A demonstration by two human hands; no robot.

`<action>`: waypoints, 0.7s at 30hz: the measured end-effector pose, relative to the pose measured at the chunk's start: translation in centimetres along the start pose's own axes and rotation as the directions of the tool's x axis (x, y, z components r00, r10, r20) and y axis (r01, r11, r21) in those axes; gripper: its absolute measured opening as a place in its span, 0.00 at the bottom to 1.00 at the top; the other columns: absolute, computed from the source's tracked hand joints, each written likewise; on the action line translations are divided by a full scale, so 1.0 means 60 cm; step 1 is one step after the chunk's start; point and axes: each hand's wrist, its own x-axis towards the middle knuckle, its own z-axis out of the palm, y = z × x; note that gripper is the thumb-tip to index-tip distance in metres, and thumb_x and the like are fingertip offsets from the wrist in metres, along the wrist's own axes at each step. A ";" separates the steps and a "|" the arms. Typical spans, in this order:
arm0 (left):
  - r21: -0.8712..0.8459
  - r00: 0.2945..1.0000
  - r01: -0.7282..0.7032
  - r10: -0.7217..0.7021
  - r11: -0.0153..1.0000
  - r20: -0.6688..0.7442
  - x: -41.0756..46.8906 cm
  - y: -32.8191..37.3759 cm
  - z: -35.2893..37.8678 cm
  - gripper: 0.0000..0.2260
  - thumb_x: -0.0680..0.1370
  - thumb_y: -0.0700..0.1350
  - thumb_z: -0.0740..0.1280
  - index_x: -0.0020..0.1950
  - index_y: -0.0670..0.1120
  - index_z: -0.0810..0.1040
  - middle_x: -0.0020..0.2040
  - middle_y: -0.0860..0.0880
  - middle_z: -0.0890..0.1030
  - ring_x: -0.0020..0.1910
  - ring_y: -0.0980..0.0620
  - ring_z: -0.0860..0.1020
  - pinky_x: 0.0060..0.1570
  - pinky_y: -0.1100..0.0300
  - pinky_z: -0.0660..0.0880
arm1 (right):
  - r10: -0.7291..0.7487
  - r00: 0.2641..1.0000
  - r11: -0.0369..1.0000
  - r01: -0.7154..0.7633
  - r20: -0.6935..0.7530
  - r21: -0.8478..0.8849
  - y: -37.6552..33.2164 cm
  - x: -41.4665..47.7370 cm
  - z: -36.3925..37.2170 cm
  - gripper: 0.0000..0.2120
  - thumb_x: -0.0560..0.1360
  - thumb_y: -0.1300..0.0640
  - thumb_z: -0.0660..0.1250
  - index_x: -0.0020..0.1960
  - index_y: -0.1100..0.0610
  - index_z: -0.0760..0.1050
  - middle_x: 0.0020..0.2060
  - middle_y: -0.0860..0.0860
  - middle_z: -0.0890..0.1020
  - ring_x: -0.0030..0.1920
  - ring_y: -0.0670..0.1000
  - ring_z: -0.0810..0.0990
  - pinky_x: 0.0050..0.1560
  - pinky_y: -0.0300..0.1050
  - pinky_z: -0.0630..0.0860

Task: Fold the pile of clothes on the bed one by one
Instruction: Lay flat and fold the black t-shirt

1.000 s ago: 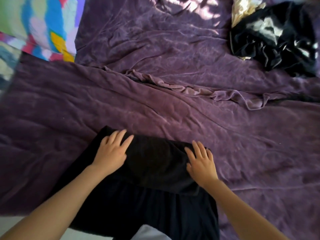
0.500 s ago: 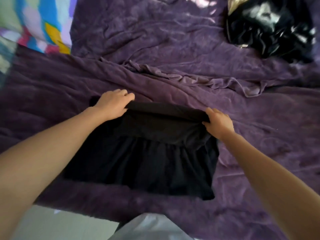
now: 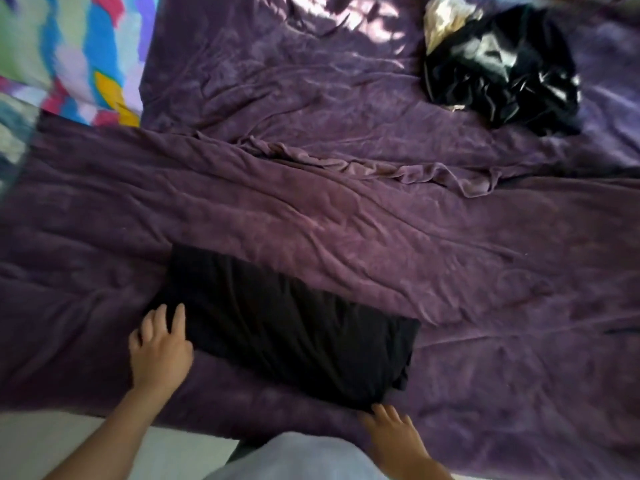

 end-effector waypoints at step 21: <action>0.002 0.891 -0.341 0.322 0.940 0.319 -0.052 0.151 0.095 0.28 0.80 0.57 0.52 0.77 0.56 0.41 0.78 0.45 0.41 0.76 0.43 0.41 0.73 0.47 0.43 | 0.644 0.740 0.299 -0.007 -0.196 0.954 -0.085 0.095 -0.185 0.30 0.69 0.61 0.71 0.69 0.51 0.68 0.58 0.52 0.78 0.59 0.53 0.76 0.63 0.51 0.73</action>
